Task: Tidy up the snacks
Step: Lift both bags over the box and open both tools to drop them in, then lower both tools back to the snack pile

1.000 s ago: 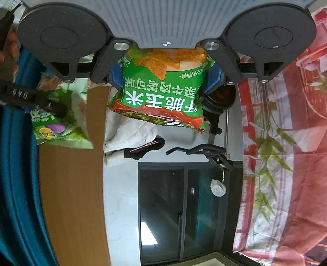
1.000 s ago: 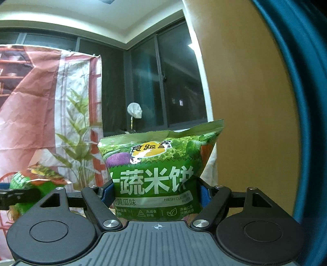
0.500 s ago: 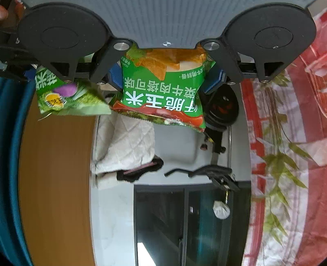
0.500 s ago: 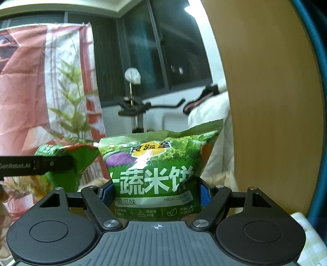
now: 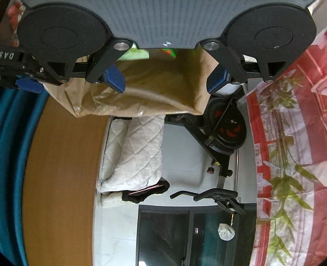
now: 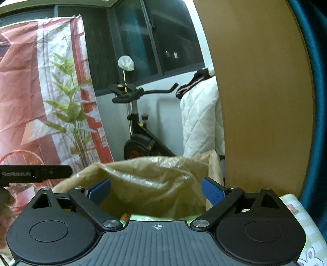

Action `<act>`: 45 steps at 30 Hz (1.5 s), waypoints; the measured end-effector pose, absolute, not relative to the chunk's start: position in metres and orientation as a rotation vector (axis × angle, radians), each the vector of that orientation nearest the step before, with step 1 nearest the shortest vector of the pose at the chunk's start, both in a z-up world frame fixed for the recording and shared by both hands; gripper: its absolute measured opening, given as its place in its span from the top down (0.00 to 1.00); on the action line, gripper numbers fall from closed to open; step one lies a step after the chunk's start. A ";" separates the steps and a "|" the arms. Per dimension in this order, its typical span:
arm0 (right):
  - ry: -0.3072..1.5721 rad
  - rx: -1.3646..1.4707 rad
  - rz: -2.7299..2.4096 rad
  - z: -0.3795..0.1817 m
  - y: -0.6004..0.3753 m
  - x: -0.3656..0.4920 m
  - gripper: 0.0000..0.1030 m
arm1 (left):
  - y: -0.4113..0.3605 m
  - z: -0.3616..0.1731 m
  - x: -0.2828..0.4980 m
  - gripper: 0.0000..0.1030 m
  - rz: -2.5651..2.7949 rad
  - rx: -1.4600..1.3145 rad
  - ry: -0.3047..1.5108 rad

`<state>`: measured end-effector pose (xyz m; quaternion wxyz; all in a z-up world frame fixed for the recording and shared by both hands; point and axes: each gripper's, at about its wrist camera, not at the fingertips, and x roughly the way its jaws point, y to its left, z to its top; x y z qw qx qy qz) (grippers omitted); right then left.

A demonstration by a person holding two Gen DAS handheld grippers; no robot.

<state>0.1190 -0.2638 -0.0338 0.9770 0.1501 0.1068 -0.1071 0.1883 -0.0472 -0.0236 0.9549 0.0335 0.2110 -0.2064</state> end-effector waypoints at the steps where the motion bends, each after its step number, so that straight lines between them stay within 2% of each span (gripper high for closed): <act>1: 0.222 0.304 -0.215 -0.035 -0.265 0.110 0.08 | -0.045 -0.024 0.182 0.14 -0.419 0.071 0.428; 13: 0.248 0.262 -0.198 -0.047 -0.239 0.050 0.07 | -0.010 -0.045 0.120 0.15 -0.372 0.056 0.416; 28: 0.353 0.236 -0.174 -0.103 -0.205 -0.003 0.07 | 0.044 -0.096 0.082 0.15 -0.307 -0.011 0.547; 45: 0.526 0.234 -0.155 -0.166 -0.176 -0.018 0.18 | 0.053 -0.146 0.064 0.16 -0.325 -0.003 0.676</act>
